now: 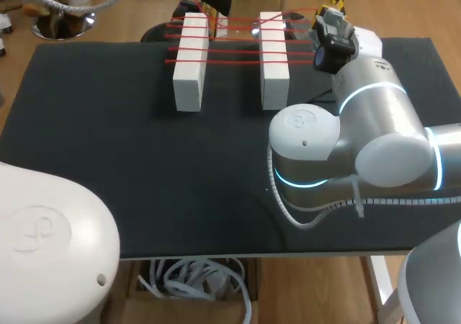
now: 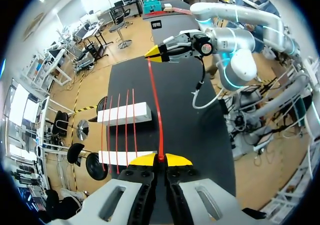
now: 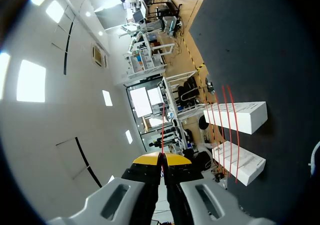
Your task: Grab the tape and strap the tape.
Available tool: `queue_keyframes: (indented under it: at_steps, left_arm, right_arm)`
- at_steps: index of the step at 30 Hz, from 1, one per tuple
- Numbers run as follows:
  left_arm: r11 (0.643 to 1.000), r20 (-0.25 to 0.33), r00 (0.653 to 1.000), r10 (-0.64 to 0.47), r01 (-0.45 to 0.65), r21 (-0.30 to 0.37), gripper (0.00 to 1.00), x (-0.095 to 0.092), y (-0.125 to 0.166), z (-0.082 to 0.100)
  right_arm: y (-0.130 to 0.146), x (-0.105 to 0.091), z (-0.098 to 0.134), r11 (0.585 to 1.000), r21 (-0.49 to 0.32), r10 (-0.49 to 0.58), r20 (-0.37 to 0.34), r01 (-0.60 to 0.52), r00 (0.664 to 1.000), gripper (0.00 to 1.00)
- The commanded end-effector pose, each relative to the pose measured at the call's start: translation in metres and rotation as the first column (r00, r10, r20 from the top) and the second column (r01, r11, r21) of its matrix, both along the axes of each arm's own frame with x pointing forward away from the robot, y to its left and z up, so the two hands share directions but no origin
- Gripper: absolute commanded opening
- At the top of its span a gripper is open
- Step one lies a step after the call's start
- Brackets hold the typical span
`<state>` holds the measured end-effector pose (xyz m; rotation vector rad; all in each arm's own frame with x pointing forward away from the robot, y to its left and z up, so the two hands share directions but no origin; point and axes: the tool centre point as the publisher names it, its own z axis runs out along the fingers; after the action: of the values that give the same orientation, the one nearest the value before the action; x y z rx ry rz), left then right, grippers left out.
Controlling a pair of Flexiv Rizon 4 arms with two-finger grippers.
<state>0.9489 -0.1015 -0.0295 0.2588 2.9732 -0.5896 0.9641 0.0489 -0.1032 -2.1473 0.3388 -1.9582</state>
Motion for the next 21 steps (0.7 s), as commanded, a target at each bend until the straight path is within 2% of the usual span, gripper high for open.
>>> queue_keyframes:
  at_steps: [1,19,21]
  left_arm:
    - [1.0,-0.003,1.0,-0.001,0.001,0.004,0.0,0.001,0.0,0.001]
    - [1.0,-0.003,1.0,-0.001,0.001,0.004,0.0,0.001,0.0,0.001]
    - [1.0,-0.003,1.0,-0.001,0.001,0.004,0.0,0.001,0.0,0.001]
  right_arm:
    - [-0.001,-0.001,0.003,1.0,-0.003,0.0,-0.009,0.0,1.0,0.0]
    - [-0.001,-0.001,0.003,1.0,-0.003,0.0,-0.009,0.0,1.0,0.0]
    - [-0.003,0.012,0.002,0.996,-0.083,0.016,-0.07,-0.022,0.997,0.0]
